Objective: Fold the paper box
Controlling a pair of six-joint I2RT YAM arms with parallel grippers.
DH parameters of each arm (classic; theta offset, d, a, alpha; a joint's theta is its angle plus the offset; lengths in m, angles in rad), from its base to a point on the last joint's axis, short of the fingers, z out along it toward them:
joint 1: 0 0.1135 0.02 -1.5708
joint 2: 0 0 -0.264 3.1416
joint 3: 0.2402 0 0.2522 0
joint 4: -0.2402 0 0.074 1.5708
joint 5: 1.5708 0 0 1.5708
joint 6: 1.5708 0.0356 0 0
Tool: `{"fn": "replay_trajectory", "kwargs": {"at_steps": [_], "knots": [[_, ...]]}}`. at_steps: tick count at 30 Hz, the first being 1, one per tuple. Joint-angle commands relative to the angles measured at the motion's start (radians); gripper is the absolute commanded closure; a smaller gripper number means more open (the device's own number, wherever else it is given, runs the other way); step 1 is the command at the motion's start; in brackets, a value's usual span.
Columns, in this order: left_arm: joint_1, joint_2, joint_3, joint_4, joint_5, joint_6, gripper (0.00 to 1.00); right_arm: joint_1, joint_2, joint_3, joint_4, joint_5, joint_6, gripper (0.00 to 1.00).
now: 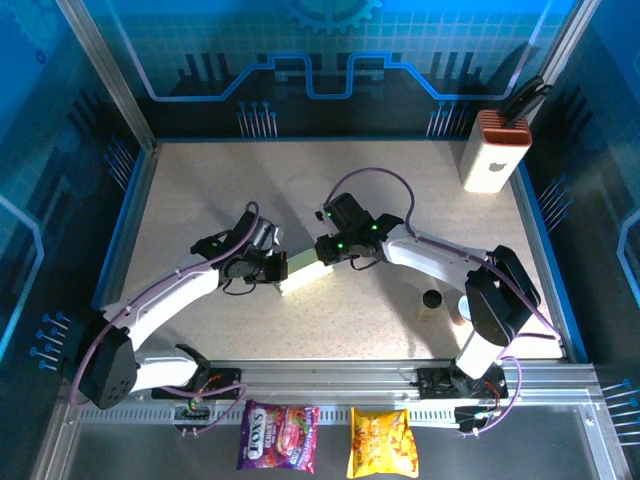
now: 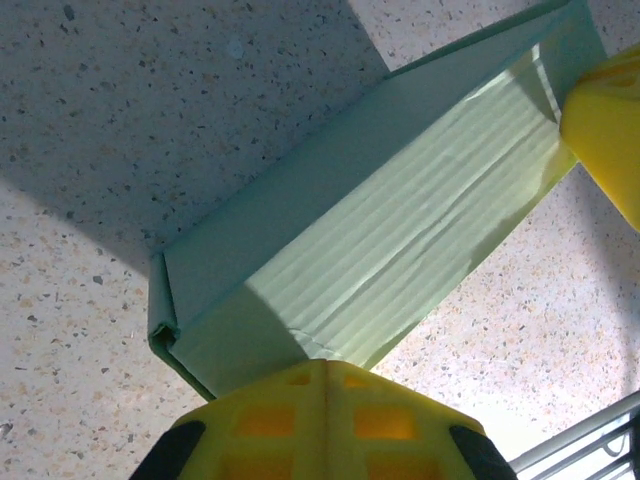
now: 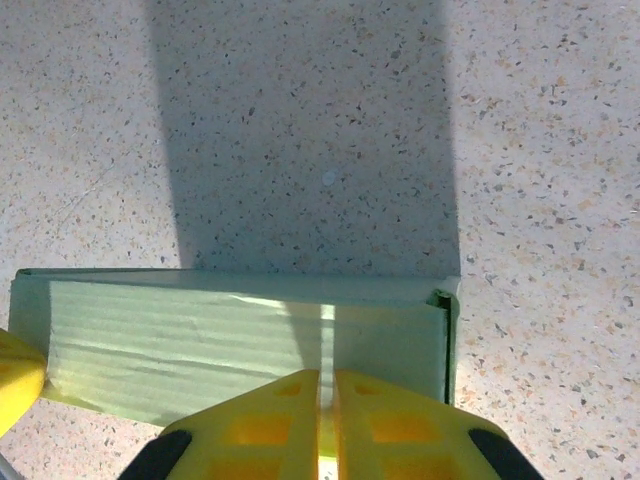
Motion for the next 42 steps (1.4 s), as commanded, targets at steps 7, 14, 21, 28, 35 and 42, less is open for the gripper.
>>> {"fn": "replay_trajectory", "kwargs": {"at_steps": [7, 14, 21, 28, 35, 42], "knots": [[-0.005, 0.055, -0.062, -0.067, -0.052, 0.015, 0.99, -0.03, -0.005, 0.109, -0.133, 0.003, -0.01, 0.86], [-0.005, 0.05, -0.065, -0.067, -0.054, 0.02, 0.99, -0.048, 0.059, 0.098, -0.165, 0.041, -0.026, 0.87], [0.0, 0.045, -0.059, -0.067, -0.11, 0.035, 0.99, -0.049, 0.061, 0.012, -0.191, 0.039, -0.003, 0.92], [0.066, 0.086, -0.012, -0.016, -0.137, 0.073, 0.98, -0.038, -0.007, -0.032, -0.213, 0.043, 0.026, 0.93], [0.098, 0.059, 0.051, -0.017, -0.108, 0.098, 0.95, -0.025, -0.034, -0.041, -0.22, 0.054, 0.05, 0.93], [0.135, -0.005, 0.062, -0.014, -0.076, 0.06, 0.91, -0.018, -0.023, -0.029, -0.216, 0.055, 0.051, 0.92]]}}
